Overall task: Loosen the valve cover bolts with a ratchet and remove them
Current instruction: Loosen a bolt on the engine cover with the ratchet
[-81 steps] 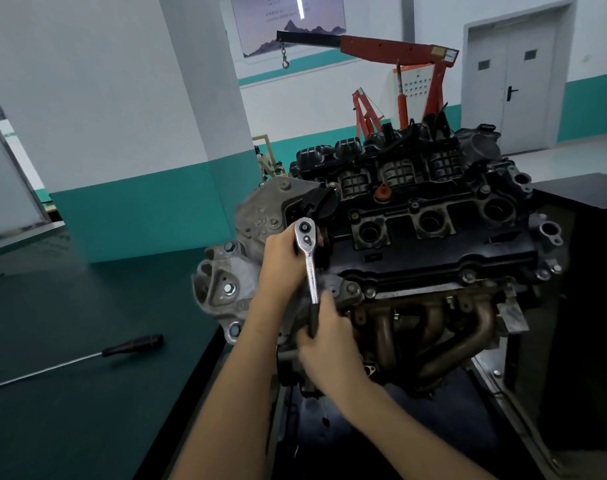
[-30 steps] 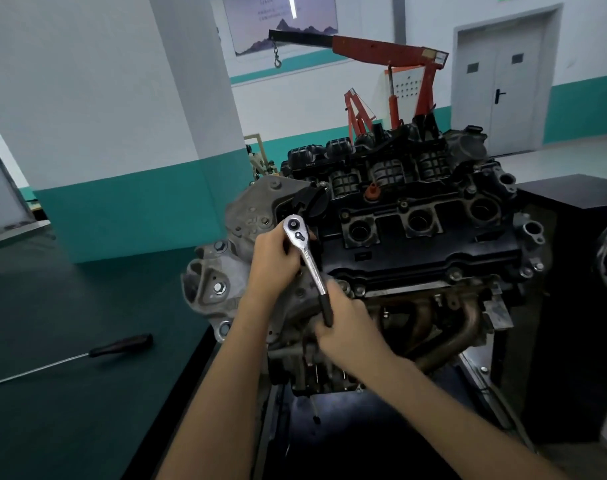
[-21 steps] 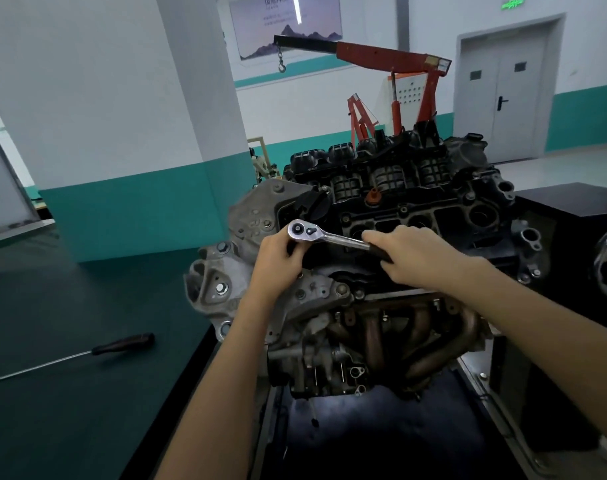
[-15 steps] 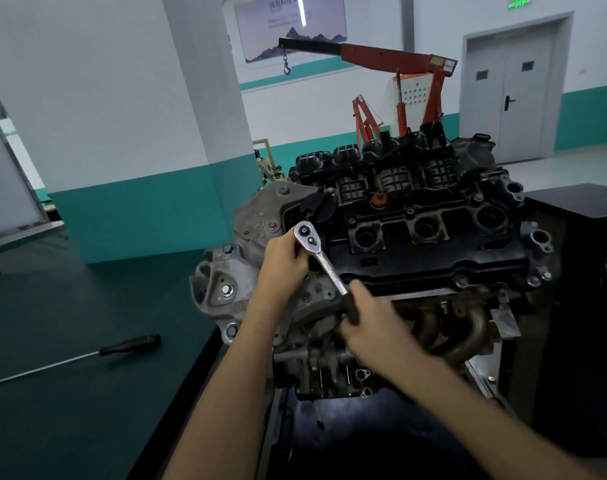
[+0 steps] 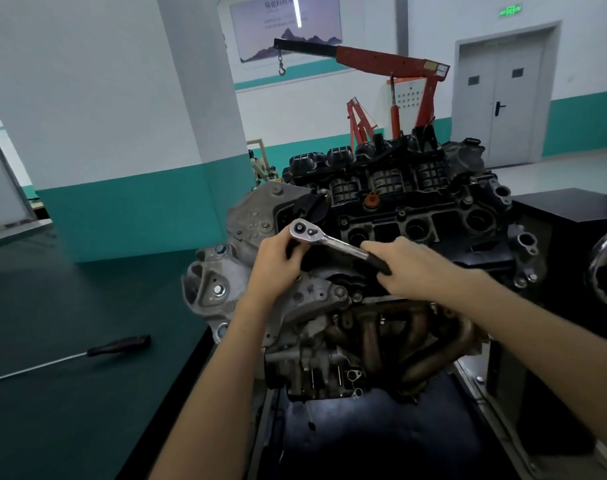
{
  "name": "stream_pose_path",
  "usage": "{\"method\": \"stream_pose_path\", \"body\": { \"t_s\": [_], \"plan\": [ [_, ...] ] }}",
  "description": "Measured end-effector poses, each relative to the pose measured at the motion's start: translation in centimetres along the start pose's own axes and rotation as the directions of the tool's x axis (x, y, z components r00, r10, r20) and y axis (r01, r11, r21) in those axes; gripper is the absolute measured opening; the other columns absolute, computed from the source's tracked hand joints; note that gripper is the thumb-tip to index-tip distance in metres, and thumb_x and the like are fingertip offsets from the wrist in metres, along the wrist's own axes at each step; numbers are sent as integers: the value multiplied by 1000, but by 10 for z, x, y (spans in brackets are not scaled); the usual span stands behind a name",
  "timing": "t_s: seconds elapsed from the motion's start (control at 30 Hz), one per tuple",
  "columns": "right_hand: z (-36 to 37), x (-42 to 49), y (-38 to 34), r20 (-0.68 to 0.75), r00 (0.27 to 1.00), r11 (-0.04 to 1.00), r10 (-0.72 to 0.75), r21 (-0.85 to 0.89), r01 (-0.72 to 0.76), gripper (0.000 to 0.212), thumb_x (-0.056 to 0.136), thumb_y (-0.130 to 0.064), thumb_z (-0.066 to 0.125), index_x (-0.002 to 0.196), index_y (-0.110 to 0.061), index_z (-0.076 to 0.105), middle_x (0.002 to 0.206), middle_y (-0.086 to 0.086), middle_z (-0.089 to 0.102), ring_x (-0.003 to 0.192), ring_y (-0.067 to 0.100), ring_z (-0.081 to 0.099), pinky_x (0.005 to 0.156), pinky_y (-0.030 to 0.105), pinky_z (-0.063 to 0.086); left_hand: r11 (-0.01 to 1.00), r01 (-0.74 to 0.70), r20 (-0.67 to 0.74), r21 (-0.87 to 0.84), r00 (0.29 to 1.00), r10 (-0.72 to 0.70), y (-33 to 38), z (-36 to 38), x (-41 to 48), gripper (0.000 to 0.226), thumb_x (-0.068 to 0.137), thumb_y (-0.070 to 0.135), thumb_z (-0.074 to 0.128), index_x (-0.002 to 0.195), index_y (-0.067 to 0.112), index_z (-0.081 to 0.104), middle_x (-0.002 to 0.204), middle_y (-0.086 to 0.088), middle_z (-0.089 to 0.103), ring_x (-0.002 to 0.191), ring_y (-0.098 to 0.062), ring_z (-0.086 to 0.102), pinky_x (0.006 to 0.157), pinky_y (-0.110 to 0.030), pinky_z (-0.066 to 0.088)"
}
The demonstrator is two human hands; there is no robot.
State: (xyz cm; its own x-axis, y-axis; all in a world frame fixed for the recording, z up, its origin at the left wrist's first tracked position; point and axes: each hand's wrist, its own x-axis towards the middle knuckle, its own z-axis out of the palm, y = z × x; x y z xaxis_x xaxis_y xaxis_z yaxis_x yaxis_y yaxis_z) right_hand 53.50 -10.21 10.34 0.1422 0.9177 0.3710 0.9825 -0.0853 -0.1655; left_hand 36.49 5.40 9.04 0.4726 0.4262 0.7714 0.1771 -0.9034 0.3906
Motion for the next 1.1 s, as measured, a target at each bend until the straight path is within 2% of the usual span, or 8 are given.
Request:
{"method": "stream_pose_path", "body": {
  "t_s": [0.1, 0.3, 0.4, 0.57, 0.8, 0.87, 0.97, 1.1],
  "plan": [
    [6, -4, -7, -74, 997, 998, 14, -66, -19, 31, 86, -17, 59, 115, -22, 50, 75, -2, 46, 75, 32, 59, 64, 33, 41, 997, 70, -38, 39, 997, -68, 0, 3, 0, 13, 91, 1, 59, 97, 6, 70, 69, 11, 59, 61, 5, 53, 60, -10, 37],
    [91, -30, -100, -93, 950, 767, 300, 615, -181, 25, 83, -10, 53, 103, -19, 42, 79, 11, 59, 74, 36, 61, 62, 39, 50, 988, 134, -22, 72, 991, -133, -6, 9, 2, 13, 84, -4, 52, 81, 2, 63, 72, -9, 67, 71, -26, 63, 68, -39, 47],
    [107, -21, -128, -97, 936, 703, 339, 687, -184, 37, 84, -8, 50, 119, -13, 41, 89, 19, 62, 80, 41, 60, 69, 46, 53, 992, 125, -33, 4, 992, -125, -6, 7, 1, 20, 86, 0, 60, 77, 18, 64, 76, 5, 69, 75, -7, 65, 70, -20, 49],
    [74, -29, -73, -40, 984, 853, 172, 506, -128, 26, 80, -9, 56, 100, -22, 45, 76, 9, 59, 72, 33, 60, 65, 39, 51, 998, 31, 1, -47, 1000, -31, -2, 1, 0, 31, 81, -9, 54, 87, 21, 64, 87, 7, 72, 78, -8, 65, 73, -19, 48],
    [-1, 7, 6, -78, 995, 985, -61, -165, 47, 33, 86, -16, 57, 117, -24, 50, 73, -3, 46, 73, 29, 57, 61, 32, 37, 995, 92, 29, -23, 995, -92, -1, 3, -1, 15, 95, 6, 57, 93, 12, 71, 71, -2, 67, 59, -18, 58, 63, -29, 45],
    [14, -2, -2, -119, 993, 997, 3, -70, -11, 29, 85, -16, 58, 111, -24, 50, 72, -3, 44, 75, 32, 59, 62, 32, 36, 994, 107, -7, 12, 994, -107, 1, 5, -1, 21, 93, 1, 56, 79, 15, 64, 61, 5, 61, 56, -9, 55, 57, -22, 41],
    [61, -30, -47, -103, 980, 904, 171, 412, -115, 23, 81, -11, 58, 93, -25, 43, 68, 1, 50, 65, 27, 58, 57, 33, 43, 992, 115, -44, 60, 993, -112, 0, 7, -1, 25, 85, -8, 53, 72, 14, 54, 56, 8, 55, 55, -8, 53, 53, -22, 35],
    [108, -25, -118, -133, 930, 736, 343, 654, -178, 33, 83, -8, 52, 114, -17, 45, 80, 13, 61, 77, 36, 62, 65, 40, 51, 987, 163, -3, 9, 987, -163, -6, 8, 1, 15, 87, 1, 57, 77, 10, 63, 75, -4, 70, 76, -17, 66, 72, -31, 50]
  ]
}}
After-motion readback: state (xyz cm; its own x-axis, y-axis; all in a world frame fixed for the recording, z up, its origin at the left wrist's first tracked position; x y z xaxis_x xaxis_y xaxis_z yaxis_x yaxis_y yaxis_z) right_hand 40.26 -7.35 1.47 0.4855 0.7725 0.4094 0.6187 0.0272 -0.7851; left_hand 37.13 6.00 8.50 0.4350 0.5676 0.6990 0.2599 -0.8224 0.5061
